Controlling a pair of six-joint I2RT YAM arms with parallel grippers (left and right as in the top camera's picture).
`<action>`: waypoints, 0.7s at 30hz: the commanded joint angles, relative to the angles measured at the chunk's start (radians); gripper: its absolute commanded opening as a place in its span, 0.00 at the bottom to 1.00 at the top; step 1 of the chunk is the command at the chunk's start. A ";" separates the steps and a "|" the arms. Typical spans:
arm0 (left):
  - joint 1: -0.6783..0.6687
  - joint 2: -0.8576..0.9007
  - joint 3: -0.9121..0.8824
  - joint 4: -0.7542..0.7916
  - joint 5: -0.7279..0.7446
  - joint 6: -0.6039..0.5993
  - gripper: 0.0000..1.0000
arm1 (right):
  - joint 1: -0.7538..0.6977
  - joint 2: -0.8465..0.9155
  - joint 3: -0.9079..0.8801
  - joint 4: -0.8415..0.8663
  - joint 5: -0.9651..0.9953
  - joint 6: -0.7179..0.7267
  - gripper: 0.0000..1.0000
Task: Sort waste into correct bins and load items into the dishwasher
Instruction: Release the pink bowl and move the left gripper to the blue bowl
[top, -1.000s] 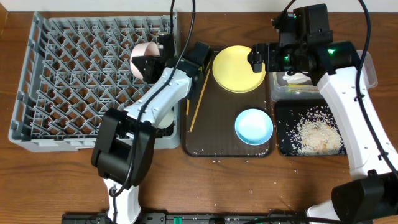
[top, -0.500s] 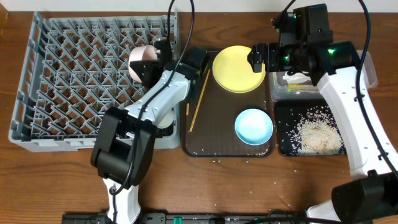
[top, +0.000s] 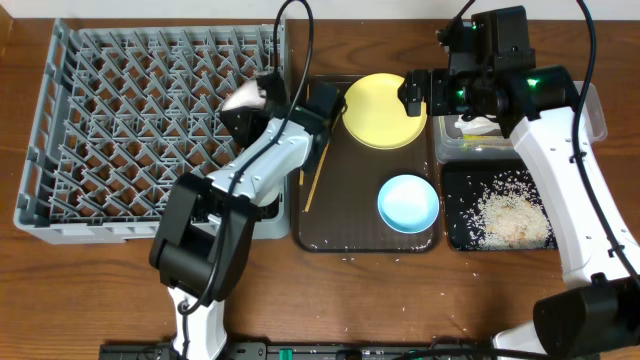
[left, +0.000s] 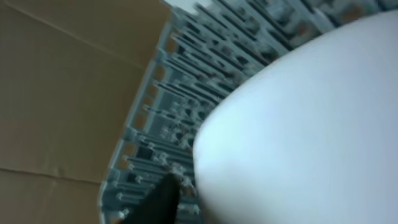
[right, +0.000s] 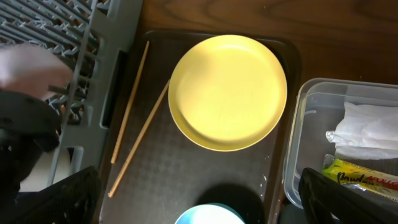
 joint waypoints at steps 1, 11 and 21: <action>-0.015 0.000 -0.002 -0.018 0.137 0.005 0.38 | 0.000 -0.011 0.014 -0.002 0.002 0.000 0.99; -0.018 -0.140 0.018 -0.033 0.472 0.020 0.57 | 0.000 -0.011 0.014 -0.002 0.002 0.000 0.99; -0.018 -0.320 0.018 -0.013 1.089 -0.164 0.69 | 0.000 -0.011 0.014 -0.002 0.002 0.000 0.99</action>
